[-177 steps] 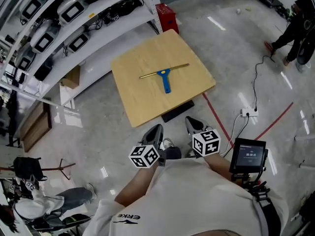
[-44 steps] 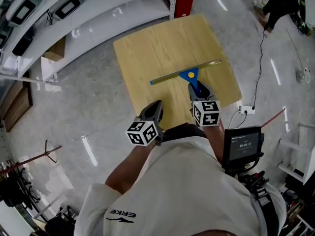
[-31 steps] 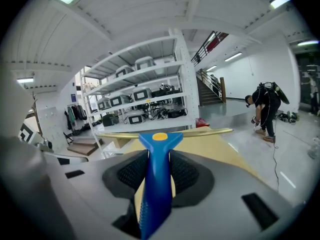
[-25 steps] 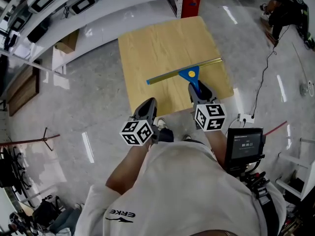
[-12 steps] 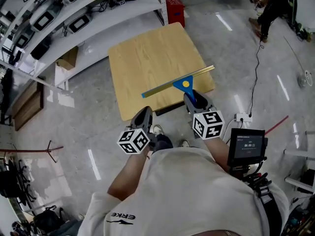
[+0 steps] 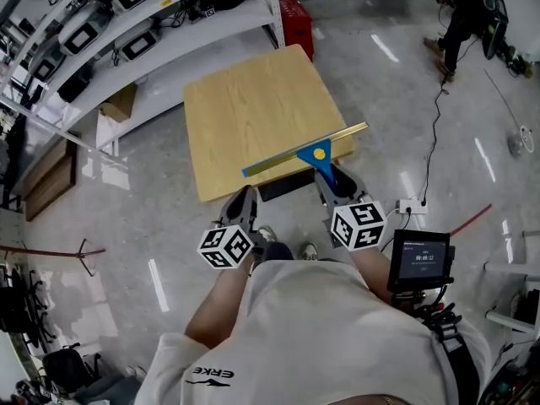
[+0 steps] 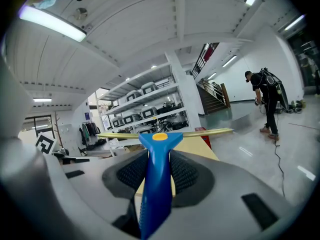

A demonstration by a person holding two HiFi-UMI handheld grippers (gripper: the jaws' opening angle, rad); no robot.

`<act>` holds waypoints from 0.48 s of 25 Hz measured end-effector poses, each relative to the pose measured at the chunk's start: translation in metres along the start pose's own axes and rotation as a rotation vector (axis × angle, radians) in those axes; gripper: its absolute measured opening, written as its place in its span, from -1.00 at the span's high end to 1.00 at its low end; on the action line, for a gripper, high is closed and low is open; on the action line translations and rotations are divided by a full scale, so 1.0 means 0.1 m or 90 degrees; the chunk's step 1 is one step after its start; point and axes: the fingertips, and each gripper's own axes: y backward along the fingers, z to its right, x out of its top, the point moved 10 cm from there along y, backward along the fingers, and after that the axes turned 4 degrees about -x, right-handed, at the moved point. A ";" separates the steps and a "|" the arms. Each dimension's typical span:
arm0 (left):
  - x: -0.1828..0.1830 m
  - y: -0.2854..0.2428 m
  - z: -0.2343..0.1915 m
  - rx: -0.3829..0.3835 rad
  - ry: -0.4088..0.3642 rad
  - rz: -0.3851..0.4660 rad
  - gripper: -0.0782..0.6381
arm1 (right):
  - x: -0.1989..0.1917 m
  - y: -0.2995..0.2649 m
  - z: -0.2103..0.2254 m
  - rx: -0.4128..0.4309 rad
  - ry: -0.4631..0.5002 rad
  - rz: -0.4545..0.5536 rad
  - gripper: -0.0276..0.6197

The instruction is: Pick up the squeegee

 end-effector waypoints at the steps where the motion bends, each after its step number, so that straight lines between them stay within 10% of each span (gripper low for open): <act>1: -0.01 0.02 0.02 0.001 0.000 0.000 0.77 | -0.02 0.04 0.00 -0.001 -0.001 0.000 0.49; 12: 0.07 -0.03 0.12 -0.024 -0.017 -0.013 0.77 | -0.07 0.19 0.03 -0.019 -0.019 0.003 0.49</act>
